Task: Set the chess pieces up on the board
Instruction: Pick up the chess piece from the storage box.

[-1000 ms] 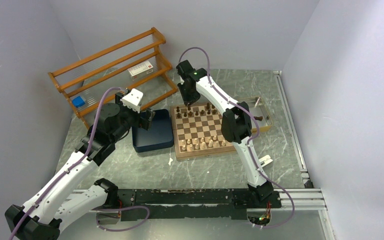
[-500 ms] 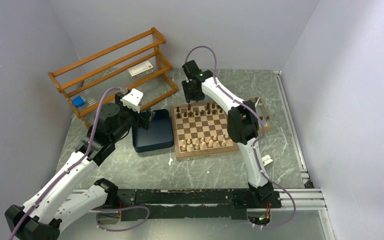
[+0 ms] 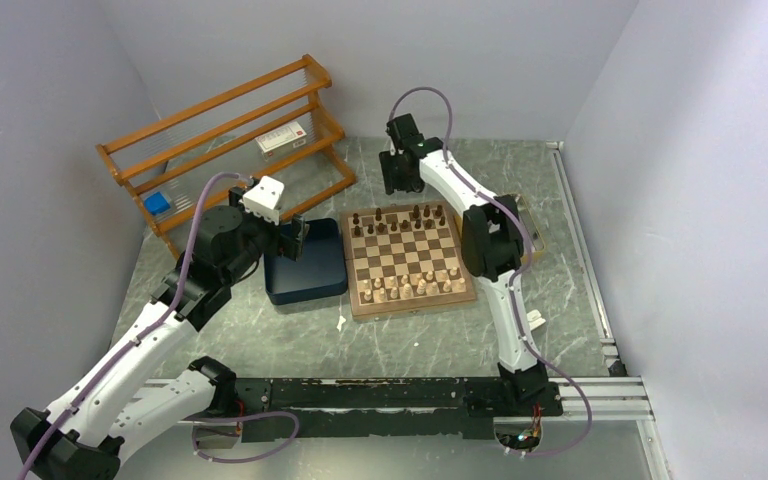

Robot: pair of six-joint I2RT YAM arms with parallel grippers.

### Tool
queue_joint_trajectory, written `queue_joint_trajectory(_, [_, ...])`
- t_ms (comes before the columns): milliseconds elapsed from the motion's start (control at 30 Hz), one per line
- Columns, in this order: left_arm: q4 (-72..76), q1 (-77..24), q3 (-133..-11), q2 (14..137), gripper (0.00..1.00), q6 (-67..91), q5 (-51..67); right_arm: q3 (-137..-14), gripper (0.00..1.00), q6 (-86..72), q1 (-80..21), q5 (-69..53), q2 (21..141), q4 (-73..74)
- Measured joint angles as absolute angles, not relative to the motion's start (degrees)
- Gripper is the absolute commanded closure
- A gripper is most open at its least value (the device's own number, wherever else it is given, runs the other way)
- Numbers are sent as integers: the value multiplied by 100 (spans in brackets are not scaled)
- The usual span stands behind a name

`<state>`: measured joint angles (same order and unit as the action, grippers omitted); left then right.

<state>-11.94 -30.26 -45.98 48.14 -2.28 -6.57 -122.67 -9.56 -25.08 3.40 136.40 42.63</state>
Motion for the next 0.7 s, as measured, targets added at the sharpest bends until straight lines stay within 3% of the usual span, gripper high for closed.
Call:
queue_joint_trajectory(333, [-1194,-3026,-4598,4814,2,-228,-668,-12761,48,-860,-2530,115,14339,4366])
queue_joint_trajectory(700, [-1192,-3026,-4598,4840,2,-231,-692,-12853,62,-904,-2530,-709,14468,4392])
